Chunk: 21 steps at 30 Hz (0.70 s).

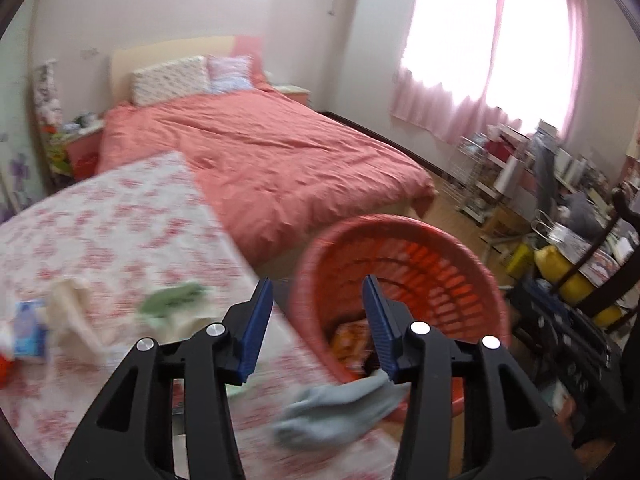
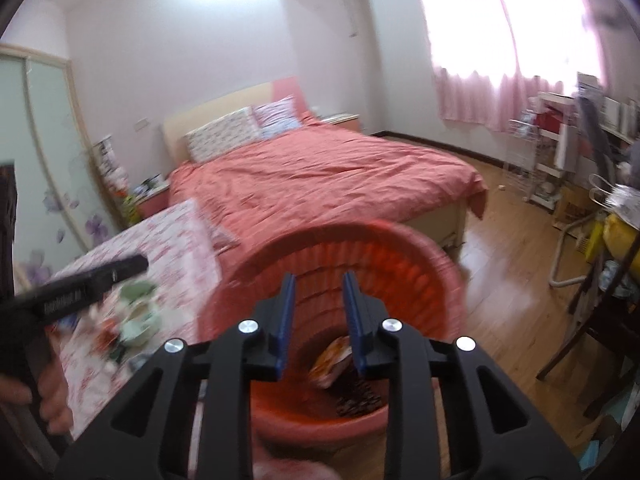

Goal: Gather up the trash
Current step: 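Grasp the grey sock on the bed with the right tool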

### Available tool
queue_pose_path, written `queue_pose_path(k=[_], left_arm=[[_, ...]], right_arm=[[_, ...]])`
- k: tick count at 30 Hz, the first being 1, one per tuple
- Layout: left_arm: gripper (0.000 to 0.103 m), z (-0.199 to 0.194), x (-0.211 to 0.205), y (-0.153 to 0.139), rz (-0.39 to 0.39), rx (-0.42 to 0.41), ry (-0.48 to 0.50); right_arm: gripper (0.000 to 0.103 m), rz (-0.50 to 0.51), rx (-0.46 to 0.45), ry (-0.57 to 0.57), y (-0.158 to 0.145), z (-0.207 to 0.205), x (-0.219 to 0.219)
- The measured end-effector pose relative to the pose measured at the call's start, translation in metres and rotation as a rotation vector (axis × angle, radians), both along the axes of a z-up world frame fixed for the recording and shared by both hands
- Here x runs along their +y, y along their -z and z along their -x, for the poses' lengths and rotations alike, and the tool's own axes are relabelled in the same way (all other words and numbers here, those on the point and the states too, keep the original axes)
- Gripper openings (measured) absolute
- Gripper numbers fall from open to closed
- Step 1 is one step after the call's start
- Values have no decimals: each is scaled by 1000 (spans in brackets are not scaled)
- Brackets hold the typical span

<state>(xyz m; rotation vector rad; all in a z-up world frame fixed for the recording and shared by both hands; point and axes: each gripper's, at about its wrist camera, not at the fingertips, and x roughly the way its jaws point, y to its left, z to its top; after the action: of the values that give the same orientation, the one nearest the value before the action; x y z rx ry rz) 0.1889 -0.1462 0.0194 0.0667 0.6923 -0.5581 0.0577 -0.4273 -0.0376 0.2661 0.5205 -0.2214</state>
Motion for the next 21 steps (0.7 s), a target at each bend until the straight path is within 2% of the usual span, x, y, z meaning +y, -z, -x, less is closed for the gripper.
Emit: queue_pose_path(k=[10, 15, 18, 21], left_arm=[[50, 11, 97, -6, -15, -41, -175], [51, 16, 139, -3, -7, -31, -245], [51, 18, 160, 1, -1, -19, -277], [51, 18, 176, 5, 0, -9, -308]], right_arm=[[26, 26, 85, -269, 31, -15, 119], [27, 34, 114, -284, 41, -25, 140], [34, 43, 156, -284, 51, -33, 145], [31, 58, 192, -274, 63, -36, 148]])
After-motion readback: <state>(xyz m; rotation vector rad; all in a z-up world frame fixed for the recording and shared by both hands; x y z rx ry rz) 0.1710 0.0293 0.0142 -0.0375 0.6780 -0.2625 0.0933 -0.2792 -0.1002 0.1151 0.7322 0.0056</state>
